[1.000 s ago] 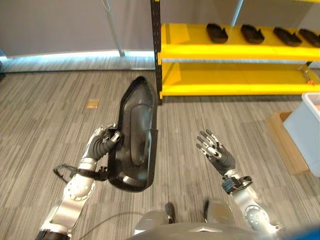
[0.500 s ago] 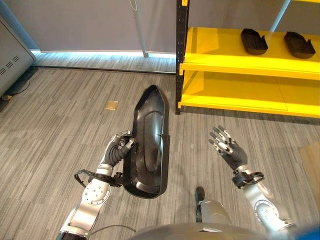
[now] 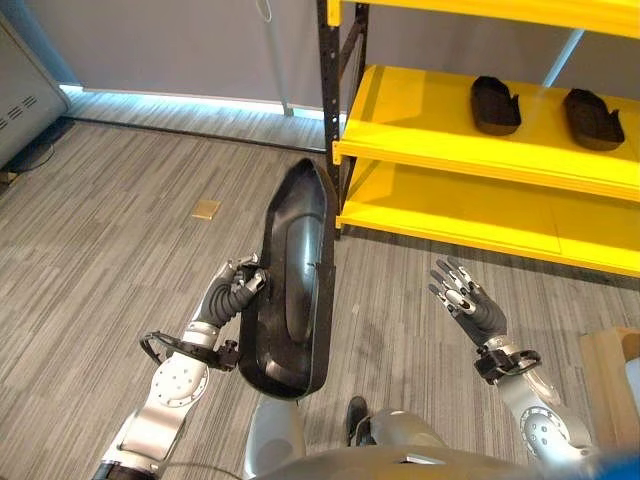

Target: Move parts from the plastic box to the shelf.

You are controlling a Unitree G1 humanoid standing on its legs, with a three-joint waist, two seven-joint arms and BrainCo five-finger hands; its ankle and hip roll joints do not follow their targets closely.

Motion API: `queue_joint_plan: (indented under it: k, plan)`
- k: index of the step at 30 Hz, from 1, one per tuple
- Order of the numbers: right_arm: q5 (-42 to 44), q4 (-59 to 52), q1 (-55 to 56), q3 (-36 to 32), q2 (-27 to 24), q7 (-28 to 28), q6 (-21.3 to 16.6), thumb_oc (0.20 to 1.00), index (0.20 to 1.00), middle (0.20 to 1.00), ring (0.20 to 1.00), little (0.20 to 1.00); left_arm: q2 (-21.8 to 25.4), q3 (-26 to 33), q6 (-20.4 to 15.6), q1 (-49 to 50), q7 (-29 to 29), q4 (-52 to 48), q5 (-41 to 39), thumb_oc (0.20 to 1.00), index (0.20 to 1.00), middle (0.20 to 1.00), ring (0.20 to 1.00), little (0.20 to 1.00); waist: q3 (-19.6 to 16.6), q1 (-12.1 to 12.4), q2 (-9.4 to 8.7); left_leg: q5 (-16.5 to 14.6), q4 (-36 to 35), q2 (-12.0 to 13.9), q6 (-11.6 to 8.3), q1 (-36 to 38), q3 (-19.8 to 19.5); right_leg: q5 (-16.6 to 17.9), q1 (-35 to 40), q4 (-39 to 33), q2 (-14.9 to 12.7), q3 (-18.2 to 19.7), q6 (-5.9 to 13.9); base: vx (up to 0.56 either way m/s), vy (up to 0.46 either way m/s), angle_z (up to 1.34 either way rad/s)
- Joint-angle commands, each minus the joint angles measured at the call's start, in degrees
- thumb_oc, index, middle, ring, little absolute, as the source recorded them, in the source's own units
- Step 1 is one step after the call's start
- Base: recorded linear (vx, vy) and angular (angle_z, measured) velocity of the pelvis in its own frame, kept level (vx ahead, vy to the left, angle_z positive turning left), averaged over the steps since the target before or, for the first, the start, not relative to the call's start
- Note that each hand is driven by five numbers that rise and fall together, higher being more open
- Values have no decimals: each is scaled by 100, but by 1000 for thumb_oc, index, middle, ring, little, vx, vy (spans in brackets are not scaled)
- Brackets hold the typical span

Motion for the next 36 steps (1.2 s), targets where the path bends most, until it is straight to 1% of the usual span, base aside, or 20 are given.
queue_joint_plan:
  k: [1, 2, 3, 4, 5, 7, 11, 14, 18, 23, 26, 27, 29, 30, 31, 32, 33, 34, 35, 36]
  plan:
    - [-111, -210, -20, -93, 112, 111, -327, 1000, 1000, 1000, 1000, 1000, 416, 300, -375, -114, 136, -622, -2, 200, 200, 200, 200, 200, -10, -70, -56, 276, -517, 263, -157, 846, 323, 663, 786, -1613, -532, 321, 802, 180, 191, -73]
    - [-119, -231, 36, -113, 113, 119, -315, 1000, 1000, 1000, 1000, 1000, 410, 301, -381, -117, 148, -618, 31, 200, 200, 200, 200, 200, -13, -73, -33, 266, -481, 252, -188, 894, 310, 658, 807, -1573, -576, 360, 832, 188, 250, -32]
    - [-143, -209, 79, -121, 149, 160, -285, 1000, 1000, 1000, 1000, 1000, 370, 307, -405, -121, 139, -591, 13, 200, 200, 200, 200, 200, -30, -66, -8, 47, -379, 162, -164, 1002, 304, 646, 825, -1525, -647, 421, 898, 173, 248, -32]
    - [-182, -168, 117, -112, 199, 196, -232, 1000, 1000, 1000, 1000, 1000, 376, 326, -426, -108, 138, -601, 25, 200, 200, 200, 200, 200, -95, -95, 1, -74, -329, 133, -158, 1050, 386, 680, 851, -1525, -720, 460, 942, 178, 266, -50]
    - [-185, -151, 162, -119, 241, 222, -206, 1000, 1000, 1000, 1000, 1000, 384, 288, -437, -139, 128, -625, 35, 200, 200, 200, 200, 200, -114, -103, -13, -157, -163, 59, -165, 1029, 456, 742, 880, -1527, -817, 476, 1007, 169, 237, -49]
    - [-140, -181, 198, -136, 345, 252, -173, 1000, 1000, 1000, 1000, 1000, 512, 279, -451, -245, 210, -630, 204, 200, 200, 200, 200, 200, -134, -151, -61, -427, 75, -83, -93, 1003, 652, 828, 935, -1582, -1003, 588, 1108, 142, 226, -35]
    - [-85, -170, 180, 3, 513, 266, -135, 1000, 1000, 1000, 1000, 1000, 709, 235, -450, -611, 426, -606, 496, 200, 200, 200, 200, 200, -128, -186, -136, -694, 448, -241, -38, 893, 880, 945, 985, -1743, -1249, 660, 1221, 102, 146, 0]
    - [-71, -158, 191, 61, 520, 290, -108, 1000, 1000, 1000, 1000, 1000, 748, 127, -438, -840, 513, -487, 670, 200, 200, 200, 200, 200, -148, -232, -178, -805, 537, -275, -10, 887, 972, 1004, 1000, -1863, -1322, 686, 1247, 88, 81, -6]
    - [-106, -201, 120, 95, 474, 283, -135, 1000, 1000, 1000, 1000, 1000, 689, -11, -430, -1142, 619, -335, 758, 200, 200, 200, 200, 200, -177, -322, -228, -889, 607, -265, 6, 903, 1064, 1069, 967, -1949, -1343, 776, 1275, 84, 30, -20]
    - [-319, -160, 3, 115, 421, 221, -170, 1000, 1000, 1000, 1000, 1000, 658, -107, -442, -1203, 559, -305, 782, 200, 200, 200, 200, 200, -242, -357, -235, -922, 555, -241, 2, 1050, 1144, 1107, 1023, -2020, -1353, 806, 1299, 78, -2, -15]
    - [-255, -152, -75, 161, 405, 152, -162, 1000, 1000, 1000, 1000, 1000, 640, -165, -422, -1186, 520, -324, 760, 200, 200, 200, 200, 200, -304, -380, -231, -940, 516, -227, 0, 1147, 1173, 1149, 1064, -2068, -1354, 829, 1318, 72, -13, -8]
    - [113, 121, -232, 120, 798, 91, -202, 1000, 1000, 1000, 1000, 1000, 463, 292, -261, -707, 589, -407, 777, 200, 200, 200, 200, 200, -221, 56, -129, -1184, -644, -1148, 527, 1828, 991, 1115, 356, -1605, -907, -112, 1076, 0, 0, 0]
    - [84, 49, -275, 162, 798, 55, -147, 1000, 1000, 1000, 1000, 1000, 447, 326, -246, -717, 609, -411, 695, 200, 200, 200, 200, 200, -222, 33, -138, -1142, -624, -994, 482, 1834, 1090, 1026, 187, -1453, -785, 132, 1041, 16, -218, -12]
    - [-25, -58, -241, 111, 701, 18, -169, 1000, 1000, 1000, 1000, 1000, 435, 334, -229, -763, 620, -367, 662, 200, 200, 200, 200, 200, -187, 20, -236, -1240, -113, -781, 374, 1743, 1128, 794, 232, -1395, -734, 138, 931, 55, -310, -14]
    - [-25, -65, -241, 108, 701, 14, -166, 1000, 1000, 1000, 1000, 1000, 436, 332, -228, -769, 620, -366, 661, 200, 200, 200, 200, 200, -177, 15, -225, -1297, -8, -761, 365, 1695, 1111, 778, 230, -1374, -722, 127, 923, 36, -519, -44]
    - [-308, -207, -181, 44, 384, 33, -202, 1000, 1000, 1000, 1000, 1000, 314, 250, -227, -822, 610, -380, 510, 200, 200, 200, 200, 200, 186, 89, -285, -933, 2348, -615, 273, 867, 770, 396, 559, -1202, -487, 179, 477, -12, -353, -21]
    - [-313, -159, -237, 38, 336, 24, -243, 1000, 1000, 1000, 1000, 1000, 291, 194, -250, -893, 647, -434, 492, 200, 200, 200, 200, 200, 323, 189, -326, -859, 2849, -894, 231, 591, 414, 324, 672, -1210, -457, 182, 419, 29, -394, -37]
    - [-326, -157, -243, 12, 319, -12, -269, 1000, 1000, 1000, 1000, 1000, 285, 167, -251, -929, 660, -466, 490, 200, 200, 200, 200, 200, 357, 210, -355, -906, 2691, -918, 240, 338, 379, 287, 770, -1248, -466, 189, 431, 195, -70, -23]
    - [-390, -186, -185, -106, 319, -55, -320, 1000, 1000, 1000, 1000, 1000, 304, 198, -246, -874, 683, -446, 547, 200, 200, 200, 200, 200, 333, 224, -327, -900, 2101, -811, 250, -32, 317, 222, 972, -1363, -463, 226, 491, 199, -27, -50]
    - [-394, -194, -170, -107, 317, -59, -318, 1000, 1000, 1000, 1000, 1000, 302, 191, -247, -866, 686, -446, 551, 200, 200, 200, 200, 200, 321, 229, -341, -886, 2046, -821, 245, 3, 330, 227, 990, -1391, -474, 228, 490, 283, 91, -25]
